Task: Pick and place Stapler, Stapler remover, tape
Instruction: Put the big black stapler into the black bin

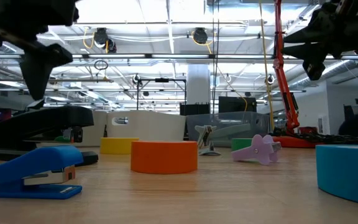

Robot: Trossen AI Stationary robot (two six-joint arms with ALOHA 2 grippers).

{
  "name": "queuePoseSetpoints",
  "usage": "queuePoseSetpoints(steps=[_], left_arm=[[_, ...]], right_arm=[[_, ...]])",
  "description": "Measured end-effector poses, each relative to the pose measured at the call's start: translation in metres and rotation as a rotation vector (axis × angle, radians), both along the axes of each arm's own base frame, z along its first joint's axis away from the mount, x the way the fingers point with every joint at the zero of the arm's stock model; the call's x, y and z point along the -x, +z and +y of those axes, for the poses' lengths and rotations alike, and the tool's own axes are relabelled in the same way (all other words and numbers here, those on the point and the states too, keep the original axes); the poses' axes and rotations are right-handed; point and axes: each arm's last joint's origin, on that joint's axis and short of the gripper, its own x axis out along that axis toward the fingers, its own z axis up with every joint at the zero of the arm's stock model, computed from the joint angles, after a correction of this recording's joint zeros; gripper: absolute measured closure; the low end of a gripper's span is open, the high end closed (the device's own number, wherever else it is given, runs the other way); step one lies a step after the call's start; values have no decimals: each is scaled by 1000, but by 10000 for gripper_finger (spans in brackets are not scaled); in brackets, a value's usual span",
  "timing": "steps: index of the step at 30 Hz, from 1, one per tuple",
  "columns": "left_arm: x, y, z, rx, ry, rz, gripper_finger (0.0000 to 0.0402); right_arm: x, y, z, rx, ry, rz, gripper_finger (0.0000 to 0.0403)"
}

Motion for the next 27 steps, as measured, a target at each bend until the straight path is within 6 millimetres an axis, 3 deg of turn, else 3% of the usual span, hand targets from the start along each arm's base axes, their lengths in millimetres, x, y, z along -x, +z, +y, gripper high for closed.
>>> queuePoseSetpoints(steps=[6,12,20,27], left_arm=[[-6,-15,-2,-19,44,70,27],[-9,-23,-3,-30,58,101,4],[-9,-23,-4,-44,70,94,12],[-4,-25,-12,-99,-42,70,46]], right_arm=[[0,0,0,0,0,0,298],[0,0,0,0,0,0,298],[0,0,0,0,0,0,298],[0,0,0,0,0,0,298]])
